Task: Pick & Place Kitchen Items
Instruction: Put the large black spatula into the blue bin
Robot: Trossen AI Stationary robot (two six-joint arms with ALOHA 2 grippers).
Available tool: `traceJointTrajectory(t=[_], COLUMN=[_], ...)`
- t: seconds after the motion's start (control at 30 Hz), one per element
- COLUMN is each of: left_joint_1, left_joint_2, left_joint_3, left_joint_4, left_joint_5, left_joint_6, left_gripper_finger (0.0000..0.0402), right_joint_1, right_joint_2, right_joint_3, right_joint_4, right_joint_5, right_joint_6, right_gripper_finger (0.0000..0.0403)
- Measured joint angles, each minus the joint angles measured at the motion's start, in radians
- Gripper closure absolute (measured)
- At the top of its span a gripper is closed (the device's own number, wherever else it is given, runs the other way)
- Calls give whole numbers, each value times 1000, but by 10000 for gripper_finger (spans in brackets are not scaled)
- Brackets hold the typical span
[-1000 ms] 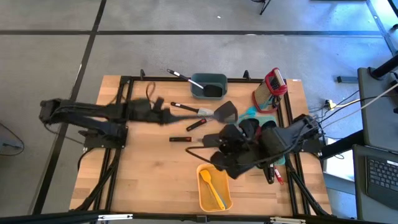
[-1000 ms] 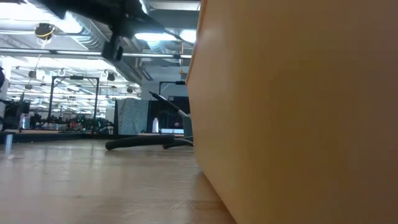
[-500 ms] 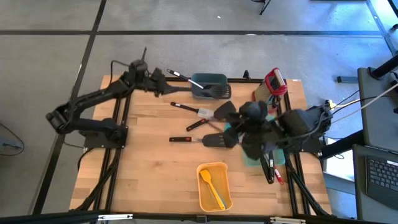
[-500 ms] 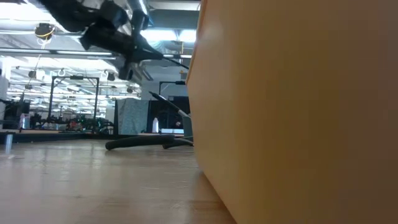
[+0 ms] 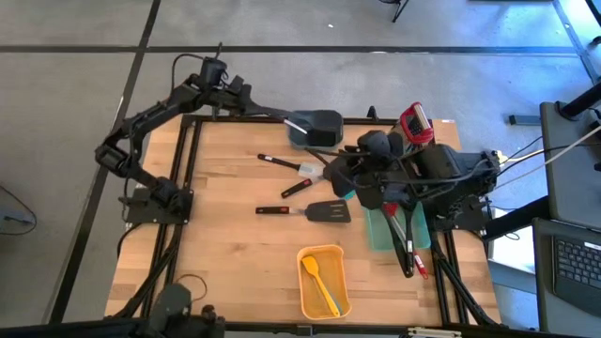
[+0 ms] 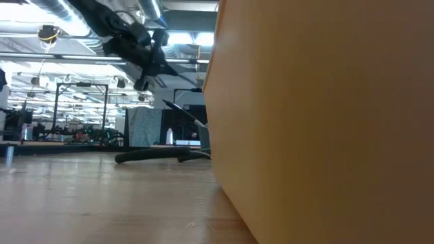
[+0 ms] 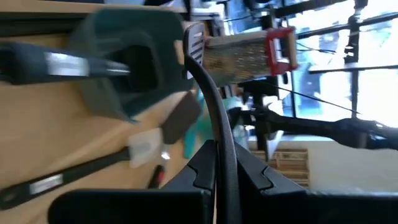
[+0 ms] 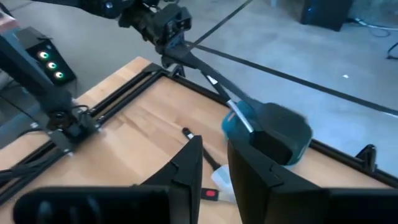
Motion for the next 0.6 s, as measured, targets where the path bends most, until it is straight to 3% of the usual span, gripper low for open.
traceJointTrajectory(t=[0.23, 0.6], left_joint_1=[43, -43], left_joint_2=[29, 125], left_joint_3=[2, 2], left_joint_4=[-46, -19], left_joint_5=[10, -59], left_joint_6=[53, 80], left_gripper_finger=[387, 387], right_joint_1=[-46, -76], right_joint_2=[0, 5], right_joint_3=[0, 0], right_joint_4=[0, 8], right_joint_5=[0, -6], right_joint_6=[-17, -8], right_gripper_finger=[325, 325])
